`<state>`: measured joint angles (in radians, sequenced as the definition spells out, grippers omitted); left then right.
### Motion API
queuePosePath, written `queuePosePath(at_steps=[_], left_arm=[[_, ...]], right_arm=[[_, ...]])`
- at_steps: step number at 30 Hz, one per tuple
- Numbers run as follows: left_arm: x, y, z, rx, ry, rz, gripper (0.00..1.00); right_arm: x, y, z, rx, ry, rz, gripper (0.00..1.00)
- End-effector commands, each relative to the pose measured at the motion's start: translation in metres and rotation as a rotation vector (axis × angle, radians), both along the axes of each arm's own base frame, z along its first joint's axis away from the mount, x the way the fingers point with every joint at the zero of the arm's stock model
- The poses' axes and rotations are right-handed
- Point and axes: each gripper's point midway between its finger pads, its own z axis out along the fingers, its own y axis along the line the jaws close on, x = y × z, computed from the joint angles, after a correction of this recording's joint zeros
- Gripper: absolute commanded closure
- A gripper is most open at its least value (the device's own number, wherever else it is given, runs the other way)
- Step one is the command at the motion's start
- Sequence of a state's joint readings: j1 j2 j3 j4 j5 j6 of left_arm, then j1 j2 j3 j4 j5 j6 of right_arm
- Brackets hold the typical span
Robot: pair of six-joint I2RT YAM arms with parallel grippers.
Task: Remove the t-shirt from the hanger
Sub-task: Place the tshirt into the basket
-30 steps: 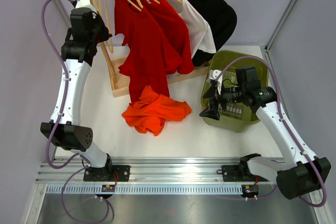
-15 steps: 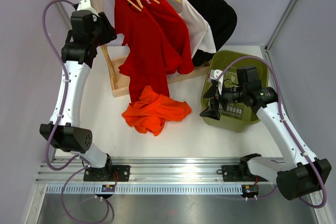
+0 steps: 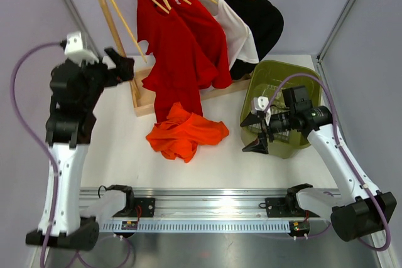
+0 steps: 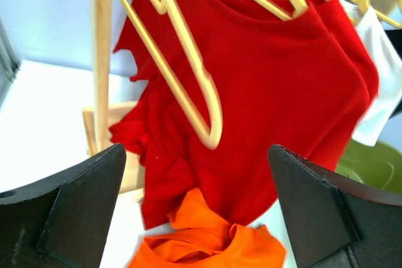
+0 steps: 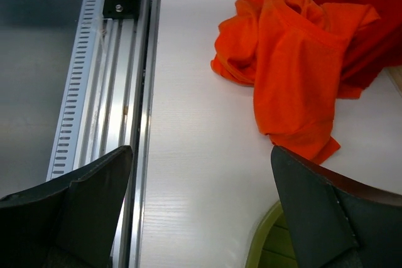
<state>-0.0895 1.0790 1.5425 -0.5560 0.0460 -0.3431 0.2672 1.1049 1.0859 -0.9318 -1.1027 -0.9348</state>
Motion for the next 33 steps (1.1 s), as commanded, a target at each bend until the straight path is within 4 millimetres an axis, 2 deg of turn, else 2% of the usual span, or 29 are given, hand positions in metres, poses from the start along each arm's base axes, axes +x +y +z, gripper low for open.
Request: queuePosePath(at_steps=[1,2,3,4,6,7,9,10,11,17,22,24,25,30,31,33], left_arm=[[-0.04,0.006,-0.027,0.08,-0.036,-0.014,0.01],[-0.049,0.007,-0.033,0.084,-0.043,-0.016,0.01],[-0.052,0.007,-0.06,0.092,-0.003,-0.022,0.01],[-0.073,0.007,-0.055,0.092,-0.057,-0.026,0.01],[-0.086,0.005,-0.07,0.092,-0.062,-0.049,0.01],[-0.096,0.003,-0.083,0.091,-0.067,-0.064,0.01],[-0.105,-0.001,-0.097,0.077,-0.069,-0.089,0.01],[-0.104,-0.003,-0.118,0.064,-0.032,-0.097,0.01],[-0.112,-0.007,-0.119,0.056,-0.057,-0.12,0.01],[-0.113,-0.017,-0.16,0.006,-0.03,-0.165,0.01],[-0.111,-0.021,-0.185,-0.006,0.011,-0.182,0.01],[-0.11,-0.022,-0.196,-0.005,0.027,-0.189,0.01],[-0.111,-0.022,-0.199,-0.005,0.033,-0.189,0.01],[-0.11,-0.022,-0.2,-0.004,0.039,-0.192,0.01],[-0.11,-0.022,-0.202,-0.004,0.047,-0.192,0.01],[-0.11,-0.023,-0.203,-0.002,0.058,-0.195,0.01]], right_arm=[[-0.021,0.005,0.012,0.074,-0.066,0.146,0.0],[-0.017,0.008,0.013,0.065,-0.068,0.154,0.0],[-0.018,0.012,0.012,0.05,-0.069,0.177,0.01],[-0.015,0.013,0.006,-0.002,-0.071,0.177,0.01],[-0.009,0.021,-0.004,-0.074,-0.066,0.197,0.01],[-0.014,0.029,-0.016,-0.152,-0.07,0.226,0.0],[-0.008,0.044,-0.031,-0.223,-0.08,0.229,0.01],[-0.007,0.051,-0.04,-0.293,-0.113,0.234,0.01],[0.003,0.063,-0.046,-0.317,-0.133,0.227,0.01],[0.045,0.109,-0.062,-0.445,-0.108,0.111,0.0],[0.072,0.136,-0.071,-0.424,-0.119,-0.008,0.0],[0.077,0.141,-0.077,-0.424,-0.102,-0.05,0.01],[0.087,0.145,-0.075,-0.412,-0.124,-0.093,0.01],[0.106,0.155,-0.08,-0.38,-0.107,-0.221,0.01],[0.117,0.159,-0.076,-0.354,-0.13,-0.265,0.01],[0.12,0.16,-0.078,-0.345,-0.116,-0.297,0.01]])
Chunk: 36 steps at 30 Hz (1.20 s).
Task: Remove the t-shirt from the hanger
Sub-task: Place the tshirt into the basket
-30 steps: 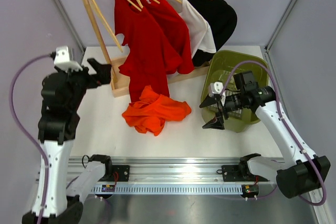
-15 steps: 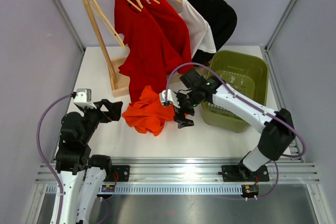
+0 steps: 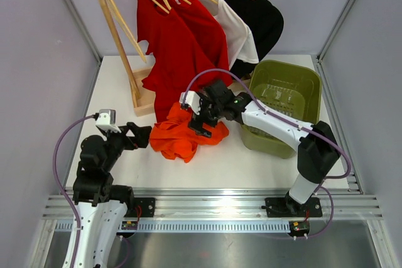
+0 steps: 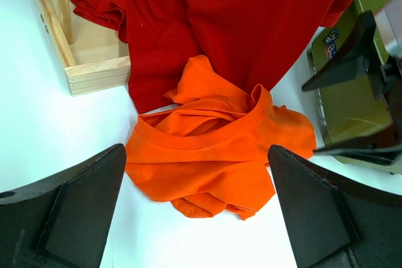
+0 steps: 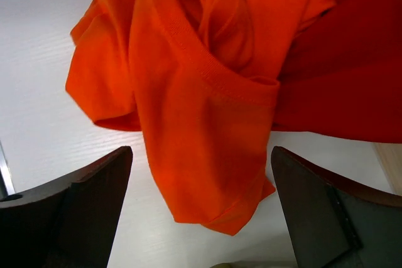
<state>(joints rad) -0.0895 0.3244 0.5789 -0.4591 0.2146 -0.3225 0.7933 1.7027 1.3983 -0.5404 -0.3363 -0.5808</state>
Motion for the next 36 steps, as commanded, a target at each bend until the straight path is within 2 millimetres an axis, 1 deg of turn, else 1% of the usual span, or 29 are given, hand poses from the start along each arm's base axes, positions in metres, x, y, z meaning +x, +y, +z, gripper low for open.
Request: queuePosePath(at_steps=[1,3,4,6,9,11,12,13,14,15,16,18,19,21,22,24,25,28,29,30,32,33,35,36], left_arm=[[0.002,-0.004,0.014,-0.013,-0.048,-0.023,0.01],[0.001,-0.003,0.016,-0.016,-0.058,-0.015,0.01],[0.002,-0.002,0.015,-0.016,-0.057,-0.01,0.01],[0.0,-0.001,0.017,-0.017,-0.068,-0.006,0.01],[-0.002,0.001,0.019,-0.015,-0.079,0.006,0.01],[-0.003,0.002,0.02,-0.016,-0.083,0.013,0.01],[-0.003,0.003,0.02,-0.016,-0.088,0.016,0.01],[-0.004,0.003,0.021,-0.017,-0.091,0.016,0.01],[-0.004,0.003,0.02,-0.016,-0.089,0.017,0.01],[-0.004,0.003,0.021,-0.018,-0.091,0.017,0.01],[-0.004,0.003,0.021,-0.018,-0.092,0.017,0.01],[-0.004,0.003,0.021,-0.02,-0.095,0.018,0.01],[-0.004,0.003,0.021,-0.019,-0.095,0.019,0.01],[-0.004,0.004,0.021,-0.019,-0.096,0.022,0.01],[-0.004,0.004,0.021,-0.019,-0.095,0.022,0.01],[-0.005,0.004,0.021,-0.019,-0.096,0.022,0.01],[-0.005,0.003,0.021,-0.019,-0.098,0.021,0.01],[-0.005,0.003,0.021,-0.02,-0.098,0.018,0.01],[-0.005,0.003,0.021,-0.02,-0.098,0.018,0.01],[-0.005,0.003,0.021,-0.021,-0.099,0.018,0.01],[-0.005,0.003,0.021,-0.021,-0.099,0.018,0.01],[-0.004,0.002,0.022,-0.022,-0.1,0.016,0.01],[-0.005,0.002,0.022,-0.022,-0.1,0.015,0.01],[-0.005,0.002,0.022,-0.022,-0.102,0.015,0.01]], right_arm=[[0.025,0.019,0.014,0.095,-0.065,-0.123,0.0],[0.029,0.021,0.01,0.1,-0.052,-0.149,0.01],[0.028,0.022,0.005,0.093,-0.038,-0.15,0.01],[0.03,0.025,0.003,0.104,-0.022,-0.17,0.0],[0.026,0.03,-0.008,0.098,0.026,-0.18,0.0],[0.015,0.036,-0.02,0.081,0.07,-0.157,0.01],[0.013,0.038,-0.023,0.08,0.088,-0.178,0.01],[0.009,0.041,-0.031,0.07,0.101,-0.175,0.01],[0.001,0.045,-0.036,0.063,0.124,-0.169,0.01],[-0.002,0.049,-0.04,0.066,0.132,-0.179,0.0],[-0.001,0.051,-0.05,0.058,0.138,-0.207,0.01],[-0.008,0.056,-0.064,0.043,0.187,-0.226,0.01],[-0.008,0.059,-0.078,0.025,0.213,-0.239,0.01],[-0.01,0.06,-0.093,-0.004,0.245,-0.25,0.01],[-0.009,0.062,-0.105,-0.022,0.257,-0.258,0.0],[-0.006,0.06,-0.115,-0.049,0.252,-0.264,0.04],[-0.004,0.059,-0.123,-0.066,0.255,-0.265,0.07],[-0.01,0.056,-0.129,-0.104,0.255,-0.206,0.23],[-0.012,0.054,-0.13,-0.117,0.253,-0.176,0.34],[-0.019,0.05,-0.131,-0.139,0.273,-0.146,0.4],[-0.025,0.049,-0.127,-0.151,0.275,-0.088,0.55],[-0.034,0.042,-0.128,-0.182,0.305,-0.057,0.67],[-0.038,0.041,-0.121,-0.196,0.297,0.01,0.78],[-0.05,0.034,-0.12,-0.222,0.339,0.051,0.89]])
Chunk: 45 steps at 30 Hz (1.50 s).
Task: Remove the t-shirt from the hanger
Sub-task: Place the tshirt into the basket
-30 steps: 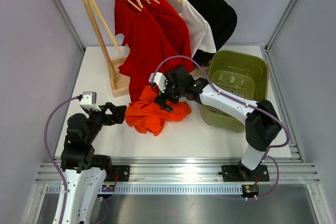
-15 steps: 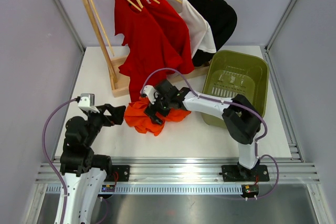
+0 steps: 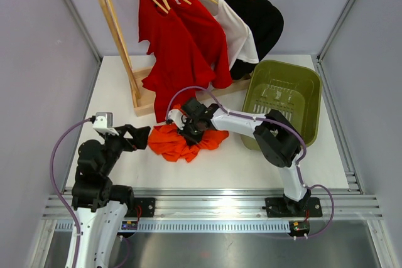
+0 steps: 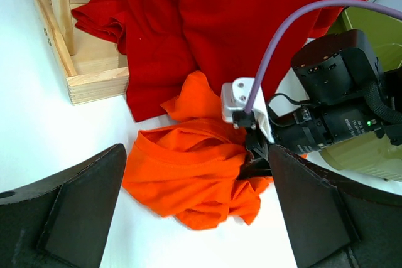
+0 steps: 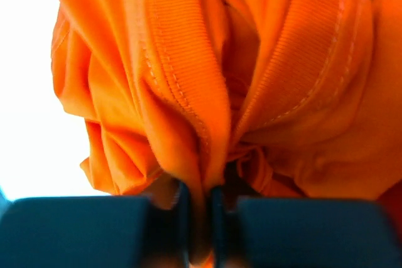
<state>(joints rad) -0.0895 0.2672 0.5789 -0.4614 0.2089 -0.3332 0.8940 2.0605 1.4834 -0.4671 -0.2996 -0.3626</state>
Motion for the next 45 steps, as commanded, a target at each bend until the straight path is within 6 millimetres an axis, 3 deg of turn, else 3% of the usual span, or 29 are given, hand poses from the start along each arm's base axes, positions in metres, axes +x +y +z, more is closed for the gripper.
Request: queuePosePath(at_steps=[1,3,10,12,18,23,29,36,39,42,45], left_arm=[[0.002,0.002,0.011,-0.008,-0.05,0.01,0.01],[0.001,0.002,0.011,-0.007,-0.052,0.01,0.01],[0.001,0.001,0.011,-0.009,-0.053,0.004,0.01],[0.001,0.001,0.011,-0.009,-0.053,0.006,0.01],[0.001,0.0,0.012,-0.008,-0.055,0.003,0.01],[0.001,0.0,0.012,-0.008,-0.055,0.001,0.01],[0.002,0.0,0.011,-0.008,-0.052,-0.002,0.01],[0.001,-0.002,0.011,-0.009,-0.053,-0.01,0.01],[0.001,-0.002,0.011,-0.009,-0.052,-0.013,0.01],[0.0,-0.003,0.012,-0.01,-0.056,-0.016,0.01],[0.0,-0.003,0.012,-0.01,-0.059,-0.017,0.01]], right_arm=[[-0.032,-0.016,0.007,-0.059,0.107,0.167,0.94],[-0.048,-0.027,0.014,-0.072,0.146,0.255,1.0],[-0.092,-0.06,0.075,-0.005,0.163,0.488,1.0],[-0.099,-0.069,0.087,0.011,0.15,0.522,1.0],[-0.101,-0.094,0.154,0.135,0.058,0.51,1.0],[-0.069,-0.129,0.208,0.29,-0.003,0.362,1.0],[-0.056,-0.168,0.273,0.392,-0.181,0.242,1.0],[-0.014,-0.235,0.383,0.526,-0.467,-0.038,1.0],[-0.002,-0.249,0.413,0.543,-0.54,-0.114,1.0],[0.025,-0.277,0.433,0.539,-0.624,-0.267,1.0],[0.049,-0.305,0.442,0.546,-0.658,-0.408,1.0]])
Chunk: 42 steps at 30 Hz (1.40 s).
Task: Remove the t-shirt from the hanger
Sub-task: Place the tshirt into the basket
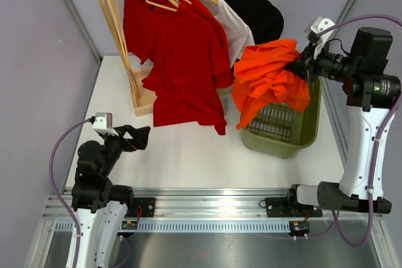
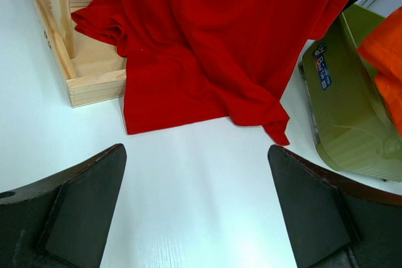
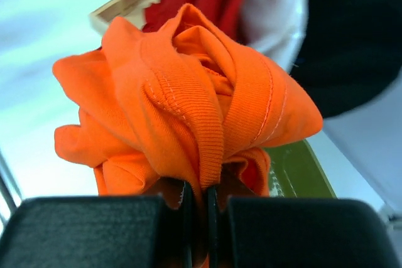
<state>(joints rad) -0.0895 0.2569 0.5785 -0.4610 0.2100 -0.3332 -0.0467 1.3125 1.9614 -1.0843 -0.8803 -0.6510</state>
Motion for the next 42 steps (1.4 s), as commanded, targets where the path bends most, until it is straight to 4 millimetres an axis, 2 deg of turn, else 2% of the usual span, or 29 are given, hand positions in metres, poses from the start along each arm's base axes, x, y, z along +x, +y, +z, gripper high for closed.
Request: queuePosePath(at_steps=[1,2,5,6,8,9,11,12,13,14,16,17,18,20,21,22,23,25,26,29,32,34,36,37,40,41,42], left_arm=[[0.001,-0.003,0.01,-0.009,-0.049,-0.018,0.01],[0.001,-0.004,0.01,-0.01,-0.049,-0.021,0.01],[0.002,-0.004,0.011,-0.01,-0.049,-0.024,0.01],[0.002,-0.004,0.01,-0.01,-0.048,-0.025,0.01],[0.002,-0.004,0.01,-0.01,-0.049,-0.025,0.01],[0.001,-0.004,0.011,-0.01,-0.051,-0.025,0.01],[0.002,-0.004,0.01,-0.01,-0.051,-0.025,0.01],[0.002,-0.004,0.011,-0.012,-0.053,-0.025,0.01],[0.002,-0.005,0.01,-0.012,-0.05,-0.027,0.01],[0.002,-0.005,0.011,-0.012,-0.052,-0.027,0.01],[0.002,-0.005,0.01,-0.012,-0.049,-0.027,0.01],[0.002,-0.005,0.01,-0.012,-0.049,-0.03,0.01],[0.002,-0.005,0.01,-0.012,-0.047,-0.028,0.01],[0.002,-0.005,0.01,-0.012,-0.05,-0.028,0.01],[0.002,-0.005,0.01,-0.012,-0.049,-0.028,0.01],[0.002,-0.005,0.01,-0.012,-0.049,-0.028,0.01],[0.002,-0.005,0.01,-0.012,-0.049,-0.028,0.01],[0.003,-0.005,0.01,-0.012,-0.049,-0.03,0.01],[0.003,-0.006,0.01,-0.014,-0.05,-0.033,0.01],[0.003,-0.007,0.01,-0.015,-0.051,-0.037,0.01],[0.004,-0.007,0.01,-0.015,-0.048,-0.04,0.01],[0.004,-0.008,0.009,-0.016,-0.046,-0.042,0.01],[0.004,-0.008,0.009,-0.017,-0.047,-0.042,0.01],[0.004,-0.008,0.009,-0.017,-0.046,-0.045,0.01],[0.004,-0.008,0.009,-0.017,-0.044,-0.045,0.01],[0.005,-0.008,0.009,-0.017,-0.044,-0.045,0.01],[0.004,-0.008,0.009,-0.017,-0.044,-0.045,0.01]], right_arm=[[0.031,-0.025,0.024,0.096,-0.03,-0.136,1.0],[0.037,-0.037,0.023,0.104,-0.024,-0.174,1.0],[0.053,-0.051,0.01,0.13,0.017,-0.21,1.0],[0.06,-0.057,-0.002,0.137,0.051,-0.222,1.0],[0.065,-0.061,-0.013,0.141,0.071,-0.225,1.0],[0.069,-0.063,-0.029,0.145,0.108,-0.228,1.0],[0.075,-0.064,-0.043,0.146,0.131,-0.227,1.0],[0.079,-0.066,-0.063,0.15,0.181,-0.229,1.0],[0.081,-0.066,-0.072,0.152,0.198,-0.223,1.0],[0.085,-0.066,-0.093,0.158,0.254,-0.222,1.0],[0.088,-0.067,-0.114,0.161,0.304,-0.216,1.0],[0.092,-0.067,-0.136,0.167,0.359,-0.22,1.0],[0.094,-0.069,-0.148,0.168,0.387,-0.227,1.0],[0.095,-0.07,-0.171,0.162,0.436,-0.225,1.0],[0.095,-0.071,-0.194,0.157,0.488,-0.225,1.0],[0.095,-0.072,-0.206,0.154,0.514,-0.226,1.0],[0.093,-0.072,-0.228,0.156,0.571,-0.226,0.99],[0.09,-0.072,-0.25,0.147,0.62,-0.22,0.97],[0.085,-0.07,-0.268,0.149,0.684,-0.208,0.96],[0.07,-0.072,-0.301,0.095,0.794,-0.184,0.89],[0.058,-0.079,-0.32,0.014,0.834,-0.185,0.77],[0.052,-0.086,-0.325,-0.041,0.835,-0.198,0.67],[0.048,-0.089,-0.322,-0.076,0.814,-0.198,0.57],[0.045,-0.092,-0.32,-0.098,0.814,-0.21,0.45],[0.046,-0.098,-0.293,-0.137,0.742,-0.231,0.29],[0.051,-0.1,-0.271,-0.146,0.675,-0.249,0.16],[0.054,-0.101,-0.259,-0.14,0.651,-0.271,0.09]])
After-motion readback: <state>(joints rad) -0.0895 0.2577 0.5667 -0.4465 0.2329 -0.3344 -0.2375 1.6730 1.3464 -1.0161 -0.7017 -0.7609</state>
